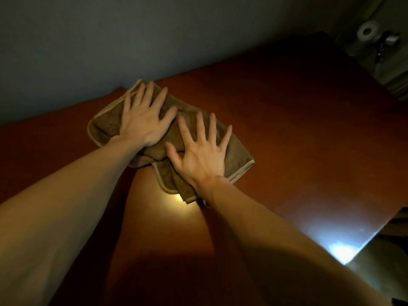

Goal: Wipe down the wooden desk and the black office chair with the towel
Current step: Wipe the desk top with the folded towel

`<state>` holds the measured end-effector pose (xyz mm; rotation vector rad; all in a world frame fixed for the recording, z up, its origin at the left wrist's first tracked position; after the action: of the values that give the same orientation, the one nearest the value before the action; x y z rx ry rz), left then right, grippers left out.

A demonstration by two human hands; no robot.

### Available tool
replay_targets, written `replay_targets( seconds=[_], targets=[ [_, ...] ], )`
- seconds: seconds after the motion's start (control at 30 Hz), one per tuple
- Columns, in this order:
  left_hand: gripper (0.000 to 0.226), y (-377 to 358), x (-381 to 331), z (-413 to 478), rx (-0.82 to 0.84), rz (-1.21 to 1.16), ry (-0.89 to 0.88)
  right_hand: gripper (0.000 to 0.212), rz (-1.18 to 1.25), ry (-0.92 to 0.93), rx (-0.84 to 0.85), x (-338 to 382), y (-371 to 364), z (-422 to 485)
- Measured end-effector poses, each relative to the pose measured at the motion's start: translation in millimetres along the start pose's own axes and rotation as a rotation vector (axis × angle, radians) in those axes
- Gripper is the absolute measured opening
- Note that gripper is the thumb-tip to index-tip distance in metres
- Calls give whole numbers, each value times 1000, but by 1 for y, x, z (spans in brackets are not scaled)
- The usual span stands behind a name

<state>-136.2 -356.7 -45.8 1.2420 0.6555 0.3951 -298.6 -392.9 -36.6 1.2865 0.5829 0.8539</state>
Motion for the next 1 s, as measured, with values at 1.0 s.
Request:
replay_targets(
  seconds=[1.0],
  targets=[
    [77, 84, 114, -324, -26, 95, 124, 64, 94, 77, 15, 188, 33, -268]
  ],
)
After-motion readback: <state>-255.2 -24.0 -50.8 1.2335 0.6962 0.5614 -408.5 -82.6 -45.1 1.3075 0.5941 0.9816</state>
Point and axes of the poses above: each hand's wrist, its own z-axis towards the middle knuckle, its own y-axis out of the back of the hand, x = y × z, the point moved 7 cm from there along z, towards the middle knuckle, and after that the axes turned 11 degrees about -x, right-handed, at the moved point
